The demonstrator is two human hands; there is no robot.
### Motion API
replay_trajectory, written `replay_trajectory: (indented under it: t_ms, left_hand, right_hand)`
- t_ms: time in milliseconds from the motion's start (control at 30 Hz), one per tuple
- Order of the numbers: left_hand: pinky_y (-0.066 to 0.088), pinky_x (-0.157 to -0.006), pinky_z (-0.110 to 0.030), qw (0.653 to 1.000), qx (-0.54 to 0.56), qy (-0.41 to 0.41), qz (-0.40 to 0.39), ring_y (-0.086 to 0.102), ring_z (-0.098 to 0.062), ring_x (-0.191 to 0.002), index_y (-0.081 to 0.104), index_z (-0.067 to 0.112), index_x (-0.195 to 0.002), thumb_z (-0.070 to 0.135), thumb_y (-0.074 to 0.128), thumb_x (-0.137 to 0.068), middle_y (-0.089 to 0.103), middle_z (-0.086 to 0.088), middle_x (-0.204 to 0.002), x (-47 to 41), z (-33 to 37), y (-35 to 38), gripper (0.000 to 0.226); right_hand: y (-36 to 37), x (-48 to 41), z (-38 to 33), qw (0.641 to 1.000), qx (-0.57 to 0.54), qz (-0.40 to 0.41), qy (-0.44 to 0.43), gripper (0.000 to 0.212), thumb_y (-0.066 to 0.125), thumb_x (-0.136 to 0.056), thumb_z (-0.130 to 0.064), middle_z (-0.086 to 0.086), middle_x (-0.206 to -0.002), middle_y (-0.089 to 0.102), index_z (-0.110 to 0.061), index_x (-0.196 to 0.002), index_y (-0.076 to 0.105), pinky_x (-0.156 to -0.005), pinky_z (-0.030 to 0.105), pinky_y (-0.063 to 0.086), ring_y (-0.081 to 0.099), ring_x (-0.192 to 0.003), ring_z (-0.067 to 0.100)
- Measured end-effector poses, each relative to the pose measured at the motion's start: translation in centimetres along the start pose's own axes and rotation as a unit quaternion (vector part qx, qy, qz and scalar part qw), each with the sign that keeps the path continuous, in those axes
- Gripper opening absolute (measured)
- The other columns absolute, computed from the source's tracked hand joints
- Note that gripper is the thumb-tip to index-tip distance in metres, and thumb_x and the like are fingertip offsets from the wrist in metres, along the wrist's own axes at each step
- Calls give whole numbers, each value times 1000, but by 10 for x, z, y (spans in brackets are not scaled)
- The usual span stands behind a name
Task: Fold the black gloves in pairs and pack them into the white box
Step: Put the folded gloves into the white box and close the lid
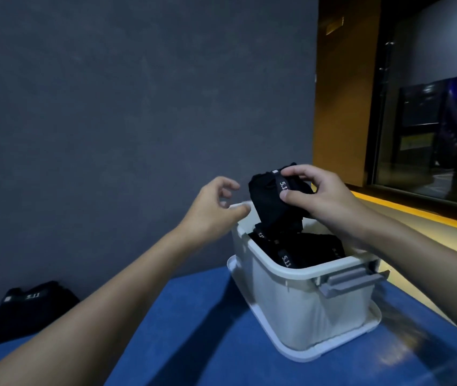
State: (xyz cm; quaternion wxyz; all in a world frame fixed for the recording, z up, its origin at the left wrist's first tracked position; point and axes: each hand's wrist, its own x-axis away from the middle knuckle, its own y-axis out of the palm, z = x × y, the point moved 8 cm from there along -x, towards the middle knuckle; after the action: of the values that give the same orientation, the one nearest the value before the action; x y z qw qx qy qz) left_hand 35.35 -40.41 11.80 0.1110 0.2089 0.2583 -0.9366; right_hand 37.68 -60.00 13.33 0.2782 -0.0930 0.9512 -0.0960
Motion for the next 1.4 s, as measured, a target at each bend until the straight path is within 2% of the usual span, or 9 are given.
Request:
replay_trajectory:
  t_ms: [133, 333, 433, 633, 833, 1000, 1167, 1333, 1400]
  left_hand:
    - [54, -94, -37, 995, -61, -52, -62, 65, -14, -106, 62, 23, -118, 39, 74, -82, 66, 2, -114, -2, -34, 13, 42]
    - [47, -106, -33, 993, -71, -64, -75, 59, -3, -118, 61, 17, -128, 44, 75, -83, 66, 7, -123, 3, -51, 16, 53]
    - [46, -106, -29, 993, -71, -64, -71, 58, -3, -118, 60, 16, -128, 41, 73, -86, 63, 7, -125, 4, -51, 16, 51]
    - [43, -102, -22, 994, -64, -55, -69, 54, -1, -121, 59, 16, -129, 38, 71, -89, 57, 9, -128, 3, -51, 18, 48]
    - [44, -103, -25, 994, -63, -58, -73, 54, -1, -120, 57, 17, -130, 40, 71, -89, 57, 10, -127, 3, -53, 18, 49]
    - [46, -105, -30, 993, -72, -58, -78, 55, -1, -119, 58, 18, -128, 42, 71, -88, 56, 10, -127, 2, -52, 19, 48]
    - [47, -105, -32, 991, -76, -64, -86, 57, -3, -118, 59, 19, -127, 46, 71, -86, 57, 8, -126, 3, -52, 19, 50]
    - [48, -99, -27, 990, -87, -67, -90, 59, -8, -114, 59, 15, -124, 38, 68, -91, 58, 4, -124, 5, -45, 19, 42]
    - [46, -92, -24, 989, -82, -65, -100, 59, -8, -100, 58, 20, -115, 35, 68, -92, 61, 5, -112, 5, -43, 20, 29]
  right_hand:
    - [10, -21, 26, 996, 14, -52, 69, 39, 71, -83, -6, 4, -113, 64, -19, -119, 62, -82, 28, 56, 66, -94, 16]
    - [40, -37, 58, 984, 26, -130, 118, 43, 74, -82, -8, 5, -114, 64, -23, -121, 62, -82, 34, 58, 68, -98, 24]
    - [48, -38, 70, 975, 112, -159, 110, 46, 73, -84, -16, -1, -119, 63, -23, -127, 58, -81, 24, 53, 65, -100, 16]
    - [48, -34, 83, 939, 242, -210, 122, 56, 65, -85, -54, -7, -127, 59, -27, -133, 55, -98, 26, 45, 58, -113, 10]
    - [51, -27, 86, 921, 263, -259, 126, 44, 65, -84, -56, -6, -110, 69, -30, -118, 62, -93, 31, 52, 66, -99, 11]
    - [45, -36, 87, 913, 329, -220, 96, 76, 63, -77, -67, -7, -133, 54, -27, -140, 45, -106, 34, 42, 52, -122, 15]
    - [48, -31, 95, 904, 315, -257, 130, 60, 61, -80, -66, -7, -120, 64, -28, -126, 57, -102, 36, 46, 60, -110, 13]
    - [43, -32, 90, 914, 307, -235, 126, 66, 62, -78, -68, -6, -124, 61, -29, -130, 54, -103, 35, 45, 58, -112, 13]
    - [42, -34, 85, 916, 312, -223, 116, 82, 60, -70, -76, -5, -132, 56, -29, -136, 49, -104, 34, 43, 54, -117, 14]
